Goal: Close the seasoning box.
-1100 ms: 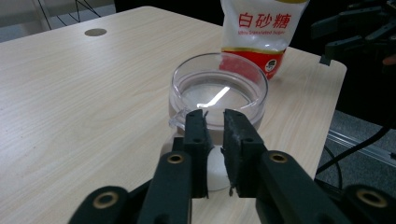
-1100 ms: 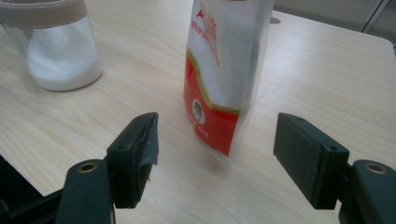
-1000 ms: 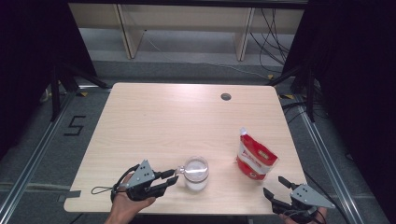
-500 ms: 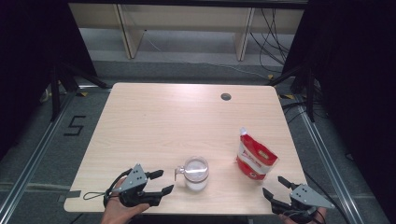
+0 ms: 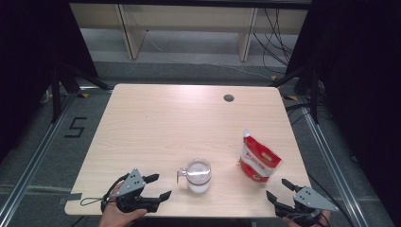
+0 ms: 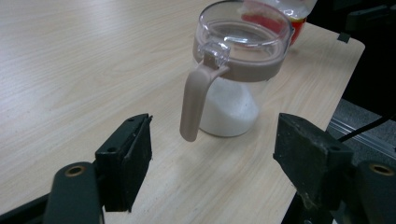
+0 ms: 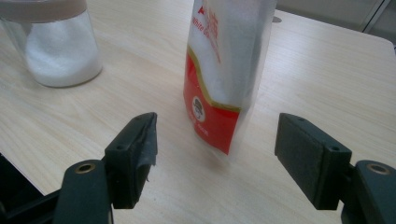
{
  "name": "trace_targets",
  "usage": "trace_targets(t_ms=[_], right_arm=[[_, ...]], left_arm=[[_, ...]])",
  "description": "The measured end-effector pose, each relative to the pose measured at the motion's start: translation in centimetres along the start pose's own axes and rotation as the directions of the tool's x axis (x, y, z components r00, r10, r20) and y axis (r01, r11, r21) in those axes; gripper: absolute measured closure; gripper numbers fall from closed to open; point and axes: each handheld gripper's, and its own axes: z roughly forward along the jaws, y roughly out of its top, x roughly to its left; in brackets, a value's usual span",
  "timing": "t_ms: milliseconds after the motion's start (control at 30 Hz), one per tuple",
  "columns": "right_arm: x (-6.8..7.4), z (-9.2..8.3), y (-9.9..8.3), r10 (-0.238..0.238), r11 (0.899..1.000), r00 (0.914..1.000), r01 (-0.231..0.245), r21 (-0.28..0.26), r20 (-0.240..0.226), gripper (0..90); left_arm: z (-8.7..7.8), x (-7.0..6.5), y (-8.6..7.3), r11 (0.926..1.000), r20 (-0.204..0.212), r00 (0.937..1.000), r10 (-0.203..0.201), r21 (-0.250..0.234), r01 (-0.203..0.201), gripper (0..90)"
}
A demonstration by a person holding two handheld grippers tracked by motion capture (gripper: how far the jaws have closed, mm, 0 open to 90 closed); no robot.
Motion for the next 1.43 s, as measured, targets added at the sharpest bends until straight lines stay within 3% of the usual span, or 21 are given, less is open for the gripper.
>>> trace_targets(t_ms=[67,100,133,233,333,400,500,533,567,600,633,700,900,933,1000,1100,1400,1433], right_arm=[[0.2,0.0,0.0,0.023,1.0,0.9997,-0.023,0.011,-0.011,30.5],[0.1,0.1,0.0,0.013,1.0,0.9999,-0.013,0.013,-0.011,30.1],[0.4,-0.1,-0.1,0.058,0.998,0.9983,-0.058,0.023,-0.004,29.1],[0.3,0.0,-0.1,0.041,0.999,0.9991,-0.041,0.011,-0.004,27.1],[0.2,0.1,-0.1,0.015,1.0,0.9999,-0.015,0.017,0.005,23.9],[0.2,0.1,-0.1,0.029,0.999,0.9995,-0.029,0.02,-0.011,20.3],[0.2,0.2,-0.1,0.012,1.0,0.9999,-0.012,-0.006,-0.009,15.4],[0.3,0.1,-0.1,0.027,1.0,0.9996,-0.027,0.011,-0.008,15.6],[0.3,0.1,-0.1,0.03,0.999,0.9995,-0.029,0.013,-0.012,15.5],[0.2,0.2,-0.1,0.006,1.0,0.9999,-0.006,-0.001,-0.011,15.5],[0.2,0.2,-0.1,0.005,1.0,0.9999,-0.005,0.005,-0.014,15.5],[0.4,0.2,-0.1,0.017,1.0,0.9996,-0.017,0.015,-0.023,15.5],[0.5,0.2,-0.1,0.027,1.0,0.9992,-0.027,0.009,-0.028,15.5],[0.3,0.2,-0.1,0.008,1.0,0.9998,-0.008,0.001,-0.019,15.5],[0.6,0.2,-0.1,0.037,0.999,0.9987,-0.036,0.015,-0.034,15.5],[0.4,0.2,-0.1,0.018,1.0,0.9996,-0.018,0.018,-0.023,15.6],[0.4,0.4,-0.2,0.016,1.0,0.9993,-0.015,0.026,-0.033,15.6],[0.5,0.4,-0.2,0.034,0.999,0.9988,-0.033,0.031,-0.034,15.6]], left_arm=[[-0.1,0.0,-0.2,0.9998,-0.009,0.9997,-0.022,0.001,0.022,26.7],[-0.2,0.2,-0.3,1.0,-0.007,1.0,0.003,0.007,-0.003,26.4],[-0.2,0.1,-0.4,1.0,-0.009,1.0,-0.004,0.005,0.004,25.8],[-0.2,-0.1,-0.7,0.9999,-0.015,0.9998,-0.009,0.013,0.01,23.6],[-0.3,-0.2,-0.9,0.9988,-0.018,0.999,0.04,0.028,-0.039,21.7],[-0.3,-0.4,-1.1,0.9996,-0.02,0.9997,0.012,0.028,-0.012,20.3],[-0.4,-0.4,-1.1,0.9995,-0.018,0.9997,0.014,0.029,-0.013,18.3],[-0.3,-0.5,-1.2,0.9998,-0.015,0.9999,0.004,0.02,-0.003,17.5],[-0.4,-0.3,-1.2,0.9992,-0.013,0.9995,0.029,0.029,-0.029,17.2],[-0.4,-0.3,-1.2,0.999,-0.013,0.9993,0.035,0.027,-0.035,17.2],[-0.4,-0.4,-1.3,0.9996,-0.015,0.9998,0.011,0.026,-0.011,17.2],[-0.4,-0.5,-1.3,0.9998,-0.014,0.9999,-0.001,0.018,0.001,17.1],[-0.4,-0.5,-1.4,0.9998,-0.017,0.9998,0.006,0.018,-0.006,17.0],[-0.5,-0.4,-1.4,0.9998,-0.019,0.9998,0.008,0.019,-0.008,17.0],[-0.5,-0.3,-1.3,0.9994,-0.016,0.9995,0.028,0.02,-0.027,17.0],[-0.5,-0.2,-1.3,0.9989,-0.016,0.9992,0.038,0.027,-0.037,17.0],[-0.3,-0.2,-1.4,0.9995,-0.014,0.9995,0.029,0.016,-0.029,16.7],[-0.3,-0.2,-1.4,0.9998,-0.017,0.9997,0.019,0.011,-0.019,16.7]])
